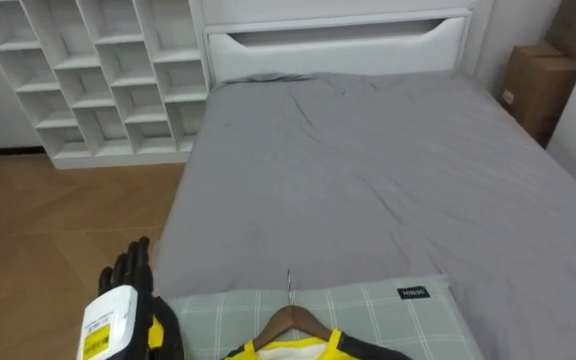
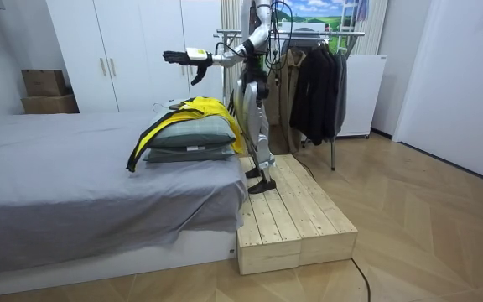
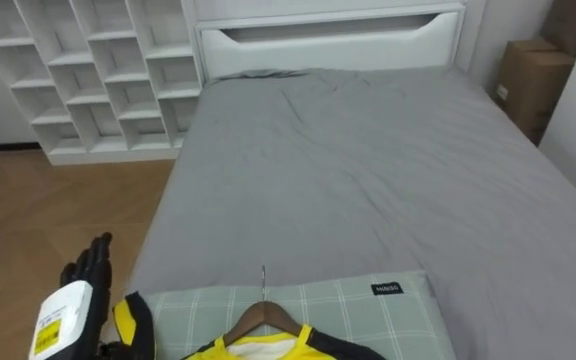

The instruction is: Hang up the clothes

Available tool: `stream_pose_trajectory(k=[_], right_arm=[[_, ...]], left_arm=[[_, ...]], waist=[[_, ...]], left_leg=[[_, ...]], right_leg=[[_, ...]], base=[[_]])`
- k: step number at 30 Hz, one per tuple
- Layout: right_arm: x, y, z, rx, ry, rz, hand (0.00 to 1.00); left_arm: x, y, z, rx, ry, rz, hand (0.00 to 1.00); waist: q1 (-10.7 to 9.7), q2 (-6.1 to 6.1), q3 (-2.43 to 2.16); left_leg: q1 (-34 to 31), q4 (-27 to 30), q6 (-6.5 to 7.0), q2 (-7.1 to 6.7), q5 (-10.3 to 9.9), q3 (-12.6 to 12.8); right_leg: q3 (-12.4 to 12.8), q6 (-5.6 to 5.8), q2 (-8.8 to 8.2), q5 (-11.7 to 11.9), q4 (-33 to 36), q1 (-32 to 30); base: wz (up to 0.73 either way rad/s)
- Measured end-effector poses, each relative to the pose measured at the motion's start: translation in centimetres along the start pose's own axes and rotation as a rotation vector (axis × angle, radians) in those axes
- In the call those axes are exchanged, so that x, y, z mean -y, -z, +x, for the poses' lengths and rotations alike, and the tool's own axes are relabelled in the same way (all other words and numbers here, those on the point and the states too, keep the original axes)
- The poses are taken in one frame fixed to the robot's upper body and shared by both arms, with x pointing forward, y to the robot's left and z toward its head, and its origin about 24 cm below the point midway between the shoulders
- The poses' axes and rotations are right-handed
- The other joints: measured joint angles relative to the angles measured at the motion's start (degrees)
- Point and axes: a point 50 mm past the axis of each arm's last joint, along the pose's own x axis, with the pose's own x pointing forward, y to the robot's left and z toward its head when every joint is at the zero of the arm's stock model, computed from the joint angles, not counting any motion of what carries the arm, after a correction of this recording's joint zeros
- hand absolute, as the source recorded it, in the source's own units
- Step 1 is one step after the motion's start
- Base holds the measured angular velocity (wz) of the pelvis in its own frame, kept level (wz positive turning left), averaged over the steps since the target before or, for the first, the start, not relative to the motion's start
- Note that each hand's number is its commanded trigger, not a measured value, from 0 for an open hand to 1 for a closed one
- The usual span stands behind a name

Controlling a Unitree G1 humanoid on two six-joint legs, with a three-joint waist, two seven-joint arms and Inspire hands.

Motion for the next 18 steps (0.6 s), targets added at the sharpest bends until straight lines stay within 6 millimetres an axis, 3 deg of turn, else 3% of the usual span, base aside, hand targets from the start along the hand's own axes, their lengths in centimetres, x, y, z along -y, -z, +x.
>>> stream_pose_trajectory(k=[10,11,18], right_arm=[[-0.1,-0.1,0.0,0.0,-0.007,-0.018,0.0],[-0.2,-0.2,0.1,0.001,-0.007,-0.019,0.0],[-0.2,-0.6,0.1,0.004,-0.011,-0.051,0.0]], left_arm=[[0.4,-0.5,0.5,0.025,0.077,0.041,0.0],[0.5,-0.6,0.5,0.025,0.097,0.043,0.0],[1.1,-0.3,1.0,-0.002,0.178,0.067,0.0]], waist=[[-0.4,-0.42,-0.06],[-0.4,0.02,-0.34],[-2.0,0.41,-0.47]], left_leg=[[-0.1,0.1,0.0,-0.38,0.0,0.4],[-0.2,0.0,0.0,-0.35,0.0,0.7],[-1.5,0.7,0.0,0.25,0.0,1.2]], right_leg=[[1.1,0.01,0.02,0.0,-0.2,-0.3],[1.2,0.02,0.04,0.0,-0.1,-0.4],[1.2,0.0,0.07,0.1,0.6,-1.9]], base=[[-0.01],[-0.12],[-0.03]])
